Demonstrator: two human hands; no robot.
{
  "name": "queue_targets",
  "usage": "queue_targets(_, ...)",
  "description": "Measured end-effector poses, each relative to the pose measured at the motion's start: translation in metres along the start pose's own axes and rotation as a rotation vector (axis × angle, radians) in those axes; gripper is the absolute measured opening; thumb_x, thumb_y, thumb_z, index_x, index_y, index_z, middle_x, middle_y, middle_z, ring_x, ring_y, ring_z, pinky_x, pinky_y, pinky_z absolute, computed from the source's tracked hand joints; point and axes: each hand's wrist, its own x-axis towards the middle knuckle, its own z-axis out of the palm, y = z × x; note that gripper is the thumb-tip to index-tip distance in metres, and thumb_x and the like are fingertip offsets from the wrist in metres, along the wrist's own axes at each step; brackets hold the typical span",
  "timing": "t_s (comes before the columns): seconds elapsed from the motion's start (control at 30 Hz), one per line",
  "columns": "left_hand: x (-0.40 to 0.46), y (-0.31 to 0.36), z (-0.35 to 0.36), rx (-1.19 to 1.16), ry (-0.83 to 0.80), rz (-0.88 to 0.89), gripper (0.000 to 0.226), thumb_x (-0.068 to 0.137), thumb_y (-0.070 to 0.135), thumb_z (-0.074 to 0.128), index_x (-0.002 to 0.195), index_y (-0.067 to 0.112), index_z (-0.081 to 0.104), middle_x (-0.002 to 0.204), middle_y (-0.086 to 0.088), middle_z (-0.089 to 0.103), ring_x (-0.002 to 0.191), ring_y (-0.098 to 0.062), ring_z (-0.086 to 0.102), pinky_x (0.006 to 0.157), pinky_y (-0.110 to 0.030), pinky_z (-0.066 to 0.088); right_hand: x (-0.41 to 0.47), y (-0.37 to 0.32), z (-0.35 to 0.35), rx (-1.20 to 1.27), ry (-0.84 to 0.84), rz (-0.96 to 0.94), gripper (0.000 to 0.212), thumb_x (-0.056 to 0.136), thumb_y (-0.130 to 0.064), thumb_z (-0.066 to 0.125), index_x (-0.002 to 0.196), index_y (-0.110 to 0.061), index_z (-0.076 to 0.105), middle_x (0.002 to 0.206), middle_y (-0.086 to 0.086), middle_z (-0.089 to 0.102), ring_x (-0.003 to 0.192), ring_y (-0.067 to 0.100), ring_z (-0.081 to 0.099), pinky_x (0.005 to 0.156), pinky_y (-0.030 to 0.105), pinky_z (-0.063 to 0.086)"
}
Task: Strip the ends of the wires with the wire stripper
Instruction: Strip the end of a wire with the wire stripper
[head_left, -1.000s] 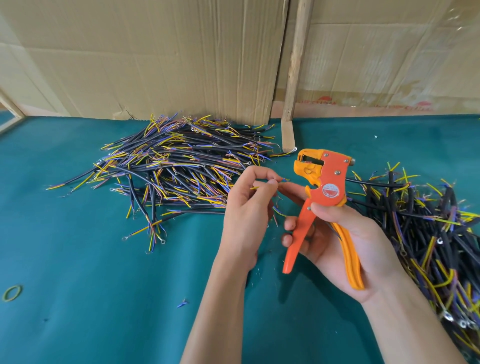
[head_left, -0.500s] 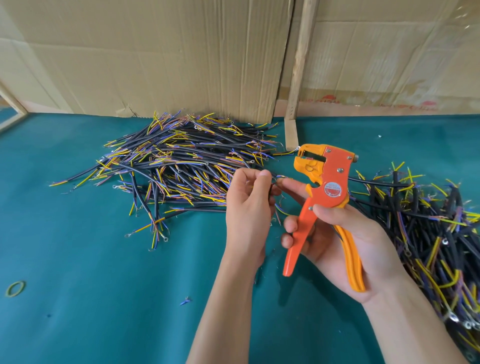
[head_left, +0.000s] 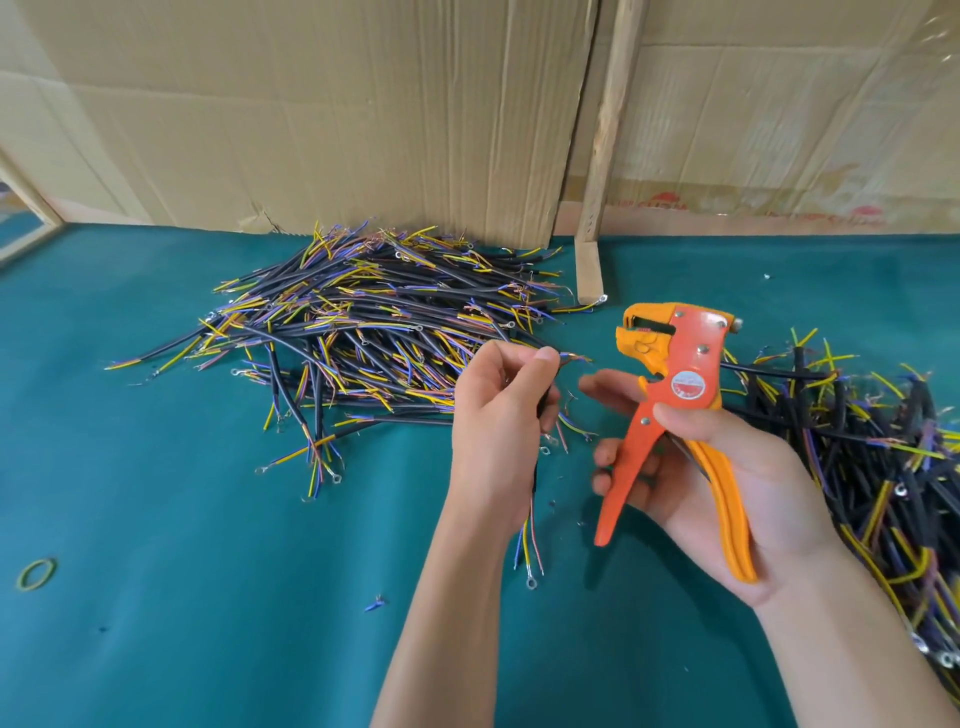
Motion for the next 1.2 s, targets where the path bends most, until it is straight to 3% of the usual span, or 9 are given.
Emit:
queue_targets(0.2, 0.002, 0.002, -0.009, 0.010, -0.050, 0.063, 0.012, 0.088, 0.017, 0.063, 0.078, 0.013, 0.057, 0.065, -0.004, 0.052, 0.052, -0.014, 0.040, 0.051, -0.022, 0.034, -0.004, -0.004, 0.000, -0.169, -0.057, 0.145, 0.055, 0.071, -0.010, 0.079, 0.123, 0.000, 0.068, 0.101, 0.026, 0.069, 0.073, 0.036, 0.066, 0.067, 0.047, 0.058)
queue_targets(0.43, 0.003, 0.002, -0.016, 0.093, -0.101, 0.104, 0.011, 0.088, 0.020, 0.063, 0.080, 0.013, 0.061, 0.063, 0.000, 0.051, 0.052, -0.013, 0.041, 0.051, -0.021, 0.036, -0.009, -0.006, 0.011, -0.220, -0.167, 0.173, 0.052, 0.071, -0.007, 0.078, 0.122, 0.000, 0.068, 0.086, 0.020, 0.060, 0.071, 0.035, 0.062, 0.066, 0.047, 0.056)
queue_targets(1.03, 0.004, 0.003, -0.023, 0.191, -0.181, 0.125, 0.013, 0.089, 0.023, 0.064, 0.079, 0.016, 0.062, 0.059, 0.004, 0.049, 0.056, -0.014, 0.038, 0.054, -0.028, 0.032, -0.012, -0.011, 0.006, -0.317, -0.208, 0.159, 0.060, 0.071, -0.015, 0.088, 0.124, -0.001, 0.066, 0.085, 0.020, 0.054, 0.069, 0.038, 0.059, 0.069, 0.047, 0.054)
queue_targets(1.2, 0.004, 0.004, -0.021, 0.199, -0.179, 0.129, 0.013, 0.088, 0.023, 0.064, 0.080, 0.014, 0.062, 0.061, 0.001, 0.048, 0.057, -0.016, 0.037, 0.053, -0.030, 0.030, -0.011, -0.010, 0.005, -0.336, -0.191, 0.166, 0.053, 0.074, -0.010, 0.080, 0.124, 0.000, 0.065, 0.082, 0.021, 0.054, 0.069, 0.039, 0.058, 0.068, 0.049, 0.053)
